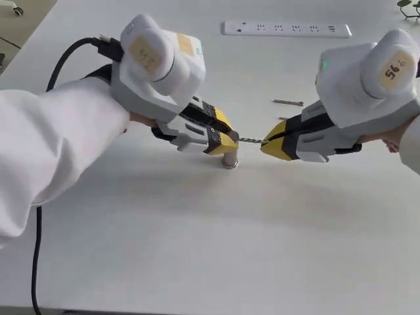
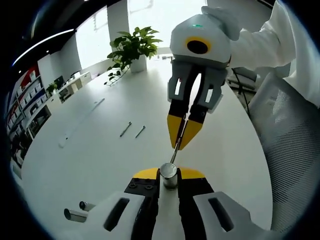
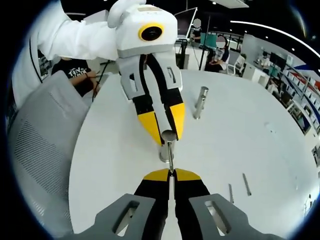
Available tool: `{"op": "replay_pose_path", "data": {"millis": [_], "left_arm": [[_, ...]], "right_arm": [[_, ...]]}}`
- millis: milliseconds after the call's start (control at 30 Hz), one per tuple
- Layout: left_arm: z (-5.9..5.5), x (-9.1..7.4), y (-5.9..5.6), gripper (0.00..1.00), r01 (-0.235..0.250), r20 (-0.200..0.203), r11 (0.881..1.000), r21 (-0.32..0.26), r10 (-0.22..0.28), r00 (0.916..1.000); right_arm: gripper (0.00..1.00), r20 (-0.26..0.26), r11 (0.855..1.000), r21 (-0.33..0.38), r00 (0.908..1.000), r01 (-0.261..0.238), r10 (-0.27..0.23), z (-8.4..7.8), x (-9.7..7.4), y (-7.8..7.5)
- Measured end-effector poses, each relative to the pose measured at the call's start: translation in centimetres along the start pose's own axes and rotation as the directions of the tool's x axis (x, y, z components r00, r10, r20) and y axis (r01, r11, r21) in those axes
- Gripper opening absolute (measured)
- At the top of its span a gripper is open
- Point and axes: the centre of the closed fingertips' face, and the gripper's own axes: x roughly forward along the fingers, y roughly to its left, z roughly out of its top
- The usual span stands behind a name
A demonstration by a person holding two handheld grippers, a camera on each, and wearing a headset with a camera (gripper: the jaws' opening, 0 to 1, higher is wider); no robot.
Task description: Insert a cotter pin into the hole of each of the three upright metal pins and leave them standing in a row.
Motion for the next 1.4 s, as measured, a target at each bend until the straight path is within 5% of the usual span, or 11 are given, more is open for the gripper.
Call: {"op": "replay_pose_path", "data": {"millis": [400,767,867,967,1033,1400], "left_arm": [[0.0,0.0,-0.1,0.11,-0.005,0.003,1.0,-0.02,0.005,1.0],[0.1,0.0,-0.3,0.11,-0.006,-0.002,1.0,-0.011,0.006,1.0],[0.0,0.0,-0.2,0.12,-0.008,-0.003,1.0,-0.005,0.008,1.0],[-0.5,0.1,-0.2,0.13,-0.009,-0.035,0.999,0.051,0.011,0.9993],[-1.0,0.4,-0.7,0.17,0.003,-0.055,0.998,0.058,0.001,0.9985],[-1.9,-0.5,-1.3,0.62,0.0,0.005,0.998,-0.056,0.0,1.0]], "right_arm": [[0.0,-0.018,0.997,-0.067,0.9995,-0.027,0.026,1.4,1.7,0.2],[0.0,-0.092,0.975,-0.215,0.995,-0.058,0.038,1.5,2.2,0.2],[0.0,-0.088,0.977,-0.202,0.9947,-0.069,0.053,1.6,2.3,0.5],[0.11,-0.072,0.979,-0.194,0.9961,-0.065,0.052,1.8,2.2,0.7],[0.17,-0.081,0.981,-0.186,0.9959,-0.055,0.04,1.6,2.0,0.8],[0.21,-0.007,0.999,-0.002,0.9992,-0.041,0.041,0.9,0.8,1.1]]}}
